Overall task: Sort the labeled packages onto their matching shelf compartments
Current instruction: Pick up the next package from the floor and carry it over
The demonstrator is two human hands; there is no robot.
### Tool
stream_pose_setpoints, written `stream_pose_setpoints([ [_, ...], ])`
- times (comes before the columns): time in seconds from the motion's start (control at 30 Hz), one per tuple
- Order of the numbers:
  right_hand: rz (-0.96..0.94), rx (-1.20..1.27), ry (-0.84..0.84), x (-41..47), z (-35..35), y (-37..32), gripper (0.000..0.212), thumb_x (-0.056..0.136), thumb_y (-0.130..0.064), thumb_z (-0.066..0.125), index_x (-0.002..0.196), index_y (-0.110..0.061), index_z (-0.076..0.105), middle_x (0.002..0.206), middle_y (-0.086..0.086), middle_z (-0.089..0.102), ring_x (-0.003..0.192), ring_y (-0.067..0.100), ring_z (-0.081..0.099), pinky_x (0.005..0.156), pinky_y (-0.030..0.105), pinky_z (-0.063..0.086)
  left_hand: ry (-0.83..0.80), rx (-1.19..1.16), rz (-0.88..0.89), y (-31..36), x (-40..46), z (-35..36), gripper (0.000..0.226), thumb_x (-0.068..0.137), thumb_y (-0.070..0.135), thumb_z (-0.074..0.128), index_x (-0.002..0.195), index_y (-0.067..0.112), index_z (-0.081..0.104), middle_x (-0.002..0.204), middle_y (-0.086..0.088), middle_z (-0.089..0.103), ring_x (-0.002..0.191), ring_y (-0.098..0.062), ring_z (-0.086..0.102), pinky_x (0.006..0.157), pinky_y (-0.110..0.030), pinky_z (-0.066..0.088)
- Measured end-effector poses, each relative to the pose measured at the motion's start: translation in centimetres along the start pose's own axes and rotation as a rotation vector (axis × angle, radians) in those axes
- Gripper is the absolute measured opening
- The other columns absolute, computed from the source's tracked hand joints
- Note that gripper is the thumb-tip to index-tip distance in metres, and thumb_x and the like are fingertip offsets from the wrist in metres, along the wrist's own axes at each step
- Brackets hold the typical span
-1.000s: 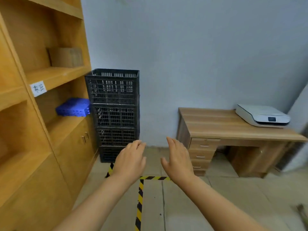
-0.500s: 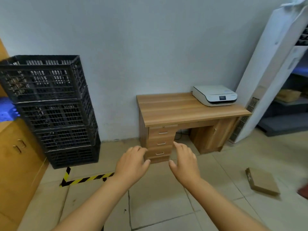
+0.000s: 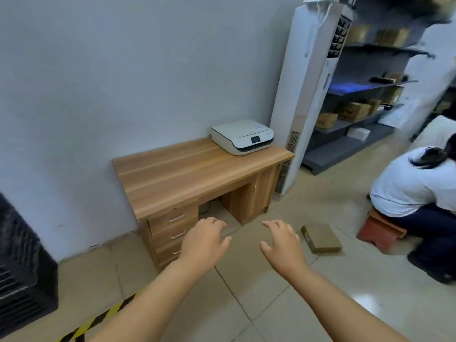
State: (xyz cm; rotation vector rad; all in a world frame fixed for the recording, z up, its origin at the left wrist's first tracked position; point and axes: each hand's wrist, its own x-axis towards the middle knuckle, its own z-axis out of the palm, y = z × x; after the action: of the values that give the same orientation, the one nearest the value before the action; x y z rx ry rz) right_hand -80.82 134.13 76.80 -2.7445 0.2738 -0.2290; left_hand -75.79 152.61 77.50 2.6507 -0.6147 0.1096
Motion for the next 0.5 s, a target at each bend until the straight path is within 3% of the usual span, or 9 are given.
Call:
stream_pose_setpoints([
  [0.2,0.165,0.007,0.016,4.2,-0.4,5.7,0.053,0.087,-0.026,0.053,0.137,-0.019,0.04,0.138,0.0,0.045,0.129,0.02,0.037,0.104,0.034,0.029,-0.134,-0.023,0.095,2.2,7.7,5.6,0.043,0.09,0.044,0.046,0.127,0.025,0.05,0.127,0.004,0.054,0.118,-0.015,0.048,0.087,-0.033,0.046],
  [0.5,0.354,0.057,0.027,7.9,-1.9,18.7,0.053,0.086,-0.025,0.054,0.137,-0.019,0.04,0.137,0.001,0.046,0.128,0.02,0.036,0.106,0.036,0.031,-0.251,-0.047,0.225,10.8,16.8,14.4,0.041,0.09,0.041,0.047,0.126,0.022,0.052,0.123,0.002,0.056,0.116,-0.016,0.05,0.087,-0.031,0.046],
])
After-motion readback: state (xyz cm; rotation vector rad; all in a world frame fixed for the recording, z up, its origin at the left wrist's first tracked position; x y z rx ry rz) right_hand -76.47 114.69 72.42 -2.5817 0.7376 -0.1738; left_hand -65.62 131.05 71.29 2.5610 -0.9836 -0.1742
